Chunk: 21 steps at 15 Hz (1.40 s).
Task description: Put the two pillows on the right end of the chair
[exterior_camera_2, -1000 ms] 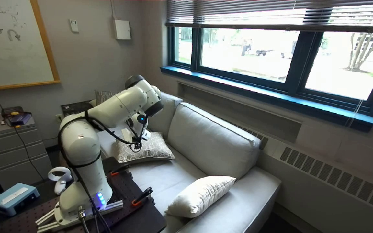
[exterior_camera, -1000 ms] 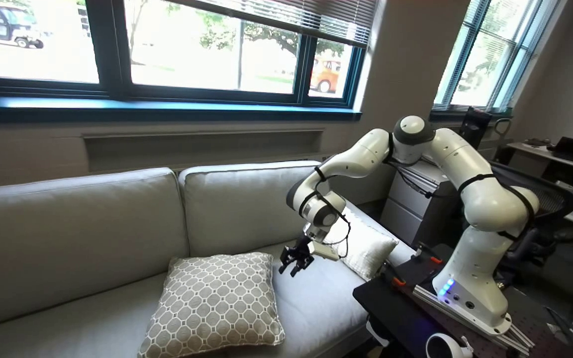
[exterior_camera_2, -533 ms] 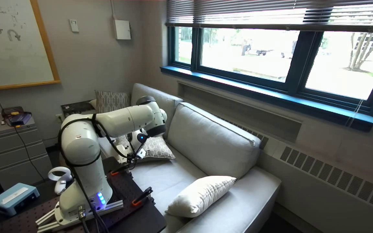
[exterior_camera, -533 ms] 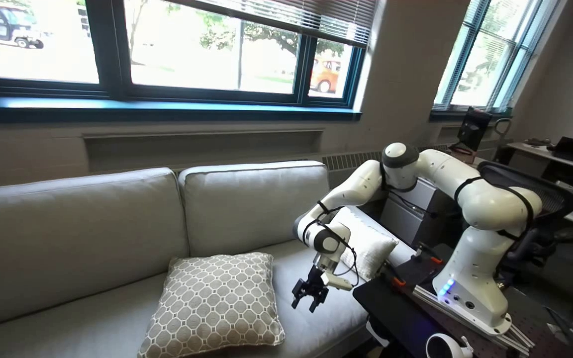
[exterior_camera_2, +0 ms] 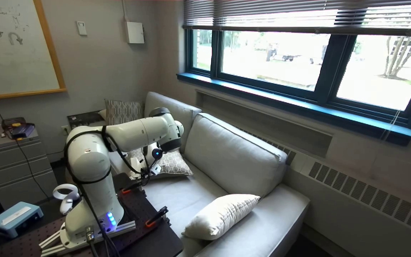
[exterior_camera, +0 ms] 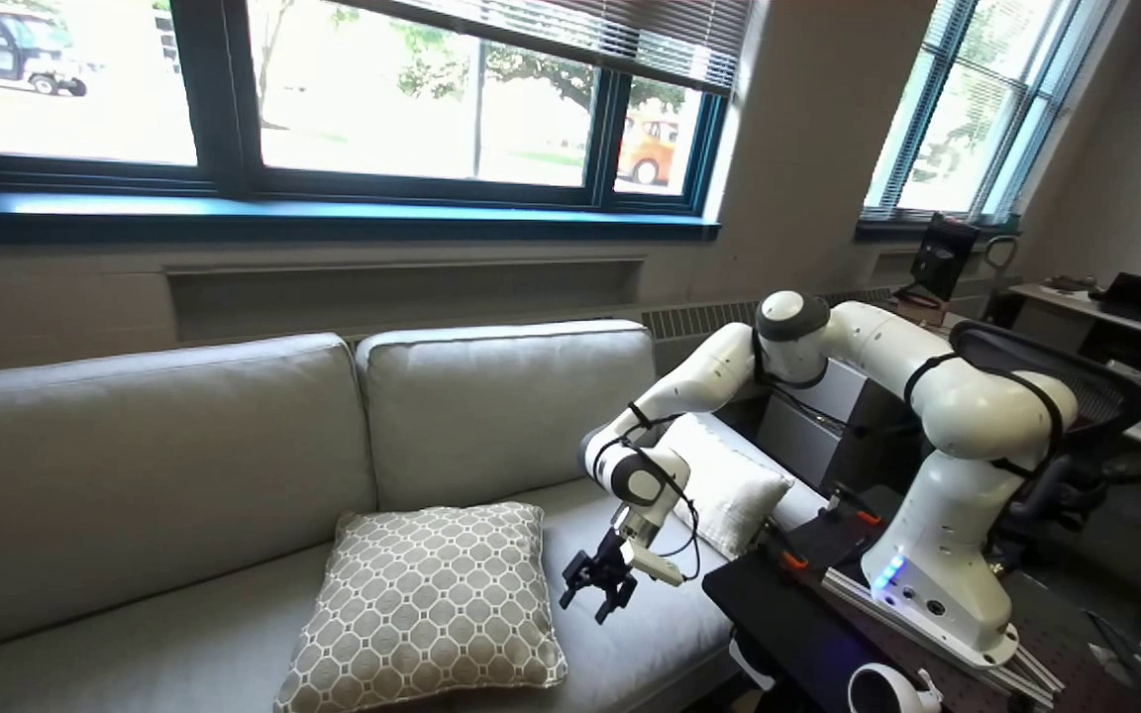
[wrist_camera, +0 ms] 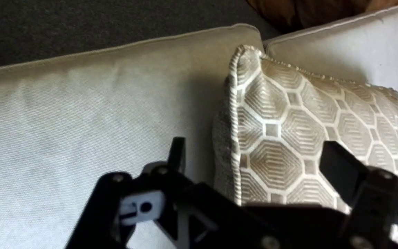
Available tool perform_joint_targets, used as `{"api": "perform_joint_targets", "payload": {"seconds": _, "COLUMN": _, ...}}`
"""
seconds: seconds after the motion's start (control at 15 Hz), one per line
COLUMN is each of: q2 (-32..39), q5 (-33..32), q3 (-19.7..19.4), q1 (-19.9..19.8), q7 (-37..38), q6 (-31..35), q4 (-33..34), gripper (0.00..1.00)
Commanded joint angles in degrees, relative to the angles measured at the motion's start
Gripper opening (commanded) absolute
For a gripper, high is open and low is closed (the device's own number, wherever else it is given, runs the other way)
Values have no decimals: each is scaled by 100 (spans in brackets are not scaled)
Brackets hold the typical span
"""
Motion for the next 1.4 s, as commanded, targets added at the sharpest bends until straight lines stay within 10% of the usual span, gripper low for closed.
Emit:
{"api": "perform_joint_targets", "payload": {"seconds": 0.0, "q2": -1, "q5": -35, "q3": -135, "q1": 255, "q7": 697, "q6": -325, "q4": 508, "gripper": 100}}
{"api": "perform_joint_targets", "payload": {"seconds": 0.47, "q2": -28, "q5": -456, "q3": -491, "q1": 727, "q7": 1345, "q6": -359, "q4": 1365, "gripper": 100}}
{"api": "perform_joint_targets", "payload": {"seconds": 0.6, "q2": -553, "q5": -1040, "q3": -1208, "q1": 1372, "q7": 2780, "q6": -952, "q4": 1127, "gripper": 100}}
{"api": "perform_joint_targets", "payload": {"seconds": 0.8, "q2": -164, "q5": -631, "q3": -738, "q1": 906, "q7": 1734, "q6": -583, "q4": 1358, "gripper": 100}}
{"api": "perform_joint_targets", "payload": {"seconds": 1.33, "q2": -138, "q5": -615, "q3": -1984, "q1": 1843, "q7": 2199, "q6": -2232, "q4": 1913, "gripper": 100}}
